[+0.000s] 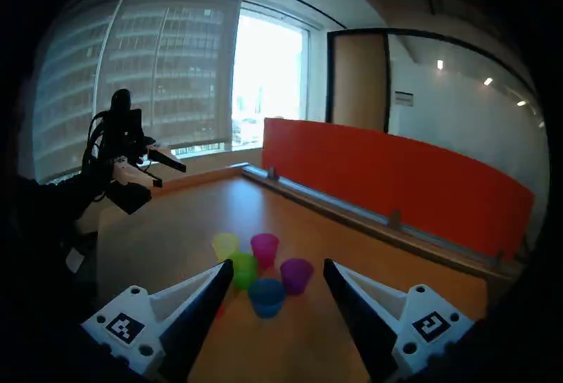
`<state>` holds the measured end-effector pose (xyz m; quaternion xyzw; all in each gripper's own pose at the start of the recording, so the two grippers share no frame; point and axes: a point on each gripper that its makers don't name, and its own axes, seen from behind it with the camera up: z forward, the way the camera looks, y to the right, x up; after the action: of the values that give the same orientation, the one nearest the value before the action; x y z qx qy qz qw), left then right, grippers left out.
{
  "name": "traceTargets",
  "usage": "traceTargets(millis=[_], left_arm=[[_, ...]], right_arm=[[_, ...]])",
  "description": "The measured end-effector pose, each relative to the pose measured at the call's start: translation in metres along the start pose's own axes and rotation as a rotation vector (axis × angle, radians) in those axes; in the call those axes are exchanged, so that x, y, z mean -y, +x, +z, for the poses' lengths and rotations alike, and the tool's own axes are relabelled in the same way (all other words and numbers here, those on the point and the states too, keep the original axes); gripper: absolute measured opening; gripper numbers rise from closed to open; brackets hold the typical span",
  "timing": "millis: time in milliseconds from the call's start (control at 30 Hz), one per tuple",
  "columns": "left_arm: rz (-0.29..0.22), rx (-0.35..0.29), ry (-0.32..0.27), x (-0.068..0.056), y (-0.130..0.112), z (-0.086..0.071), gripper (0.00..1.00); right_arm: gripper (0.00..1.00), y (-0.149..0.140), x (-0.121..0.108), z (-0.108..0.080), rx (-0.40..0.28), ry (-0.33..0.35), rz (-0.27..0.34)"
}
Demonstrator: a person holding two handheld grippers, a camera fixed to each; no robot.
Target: Pour water
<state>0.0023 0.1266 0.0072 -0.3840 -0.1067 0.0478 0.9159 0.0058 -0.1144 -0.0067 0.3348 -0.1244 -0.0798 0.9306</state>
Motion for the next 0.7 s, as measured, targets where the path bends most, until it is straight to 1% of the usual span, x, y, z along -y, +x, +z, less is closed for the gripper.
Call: traceTargets(millis=[167, 367, 500, 700], left_arm=[[0.009, 0.016, -0.017, -0.003, -0.008, 0.007, 0.99], [0.032, 0.051, -0.034, -0.005, -0.023, 0.018, 0.99], [0.042, 0.079, -0.042, -0.003, -0.036, 0.025, 0.99], [0.041, 0.106, -0.051, 0.001, -0.051, 0.037, 0.99]], right_arm=[[0.99, -0.008, 0.001, 0.008, 0.025, 0.014, -0.015], [0.99, -0.016, -0.001, 0.017, 0.042, 0.026, -0.020], [0.99, -0.023, -0.002, 0.021, 0.063, 0.033, -0.023], [0.99, -0.035, -0.002, 0.028, 0.090, 0.042, -0.040]])
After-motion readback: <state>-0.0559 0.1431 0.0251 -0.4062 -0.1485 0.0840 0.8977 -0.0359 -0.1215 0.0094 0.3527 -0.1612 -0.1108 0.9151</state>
